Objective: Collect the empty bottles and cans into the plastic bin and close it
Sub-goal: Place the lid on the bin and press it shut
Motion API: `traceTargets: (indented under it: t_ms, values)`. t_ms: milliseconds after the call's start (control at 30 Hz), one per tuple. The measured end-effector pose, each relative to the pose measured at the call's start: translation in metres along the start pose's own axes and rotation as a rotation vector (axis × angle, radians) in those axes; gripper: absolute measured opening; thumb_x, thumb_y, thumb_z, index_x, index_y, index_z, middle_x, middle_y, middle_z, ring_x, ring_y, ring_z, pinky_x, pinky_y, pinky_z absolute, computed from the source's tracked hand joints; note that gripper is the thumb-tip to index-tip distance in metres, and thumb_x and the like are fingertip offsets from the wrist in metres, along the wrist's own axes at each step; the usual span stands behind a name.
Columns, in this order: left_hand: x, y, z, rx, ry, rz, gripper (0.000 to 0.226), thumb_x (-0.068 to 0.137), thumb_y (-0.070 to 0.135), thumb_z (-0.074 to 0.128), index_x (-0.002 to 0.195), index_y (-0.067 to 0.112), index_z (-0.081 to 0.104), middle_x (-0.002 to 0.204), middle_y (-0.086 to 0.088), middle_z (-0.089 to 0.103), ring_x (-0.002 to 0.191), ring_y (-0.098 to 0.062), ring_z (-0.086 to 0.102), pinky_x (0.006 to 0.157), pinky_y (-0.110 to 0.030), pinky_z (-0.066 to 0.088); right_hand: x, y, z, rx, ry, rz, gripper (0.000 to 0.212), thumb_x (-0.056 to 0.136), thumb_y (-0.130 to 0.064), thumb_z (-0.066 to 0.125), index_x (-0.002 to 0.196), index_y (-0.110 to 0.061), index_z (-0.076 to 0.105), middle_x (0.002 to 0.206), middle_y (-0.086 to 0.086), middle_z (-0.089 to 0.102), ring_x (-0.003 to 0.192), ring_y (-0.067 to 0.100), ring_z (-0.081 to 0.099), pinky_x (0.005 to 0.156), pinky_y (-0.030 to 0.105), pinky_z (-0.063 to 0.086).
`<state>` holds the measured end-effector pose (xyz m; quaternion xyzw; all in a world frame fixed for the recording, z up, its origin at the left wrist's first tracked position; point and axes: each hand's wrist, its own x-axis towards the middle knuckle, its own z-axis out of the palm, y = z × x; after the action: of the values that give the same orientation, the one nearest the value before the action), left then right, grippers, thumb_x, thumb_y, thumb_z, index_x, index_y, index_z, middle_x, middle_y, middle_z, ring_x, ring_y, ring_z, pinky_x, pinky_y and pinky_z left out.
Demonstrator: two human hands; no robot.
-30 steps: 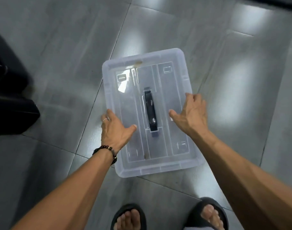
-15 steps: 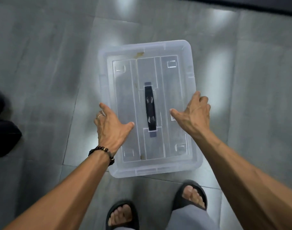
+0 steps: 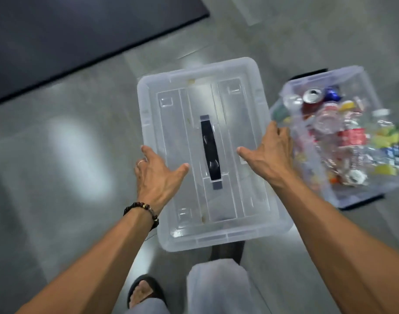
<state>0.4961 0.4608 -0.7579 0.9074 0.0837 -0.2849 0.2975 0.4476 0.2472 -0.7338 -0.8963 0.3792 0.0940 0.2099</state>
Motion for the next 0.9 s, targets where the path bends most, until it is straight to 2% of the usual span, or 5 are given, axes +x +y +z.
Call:
traceTargets:
  t_ms: [300,467,667,767,900]
  values:
    - [-0.067,0.194,0.138,0.057,-0.165,0.126,0.109,0.077,0.052,0.070,0.151,0.016,-0.002,0.144,-0.022,0.031,0.133,-0.036,0.033,0.106,-0.046,0.039,0.059,0.194,-0.143,-0.017,0.077,0.206,0.095,0.072,-0.044,0.074,0.144,-0.005,0.026,0.143,0.019,0.033,0.128,0.041,0.036,0.103,0.049,0.037]
    - [-0.072,0.260,0.214,0.080,-0.204,0.094,0.106,0.076,0.049,0.072,0.150,0.018,0.001,0.142,-0.022,0.032,0.129,-0.037,0.037,0.105,-0.048,0.040,0.115,0.278,-0.170,-0.003,0.000,0.220,0.105,0.070,-0.062,0.072,0.145,-0.005,0.026,0.144,0.019,0.033,0.130,0.038,0.034,0.102,0.048,0.037]
    - [-0.047,0.302,0.270,0.073,-0.157,0.038,0.095,0.080,0.037,0.072,0.146,0.012,0.009,0.133,-0.021,0.035,0.120,-0.037,0.042,0.102,-0.047,0.043,0.197,0.323,-0.173,-0.022,-0.096,0.140,0.107,0.069,-0.062,0.074,0.146,-0.006,0.024,0.145,0.018,0.032,0.131,0.037,0.034,0.102,0.047,0.038]
    - [-0.043,0.306,0.288,0.064,-0.161,0.006,0.091,0.084,0.037,0.070,0.145,0.007,0.010,0.141,-0.024,0.026,0.118,-0.041,0.046,0.101,-0.046,0.043,0.230,0.336,-0.168,-0.031,-0.100,0.072,0.099,0.070,-0.060,0.074,0.142,-0.009,0.028,0.140,0.015,0.035,0.127,0.035,0.037,0.099,0.046,0.039]
    - [-0.047,0.303,0.303,0.078,-0.238,-0.053,0.084,0.084,0.041,0.069,0.139,0.004,0.017,0.142,-0.020,0.025,0.117,-0.039,0.048,0.090,-0.038,0.044,0.254,0.343,-0.164,-0.093,-0.215,0.046,0.108,0.074,-0.060,0.071,0.151,-0.011,0.013,0.149,0.015,0.025,0.137,0.035,0.028,0.110,0.050,0.033]
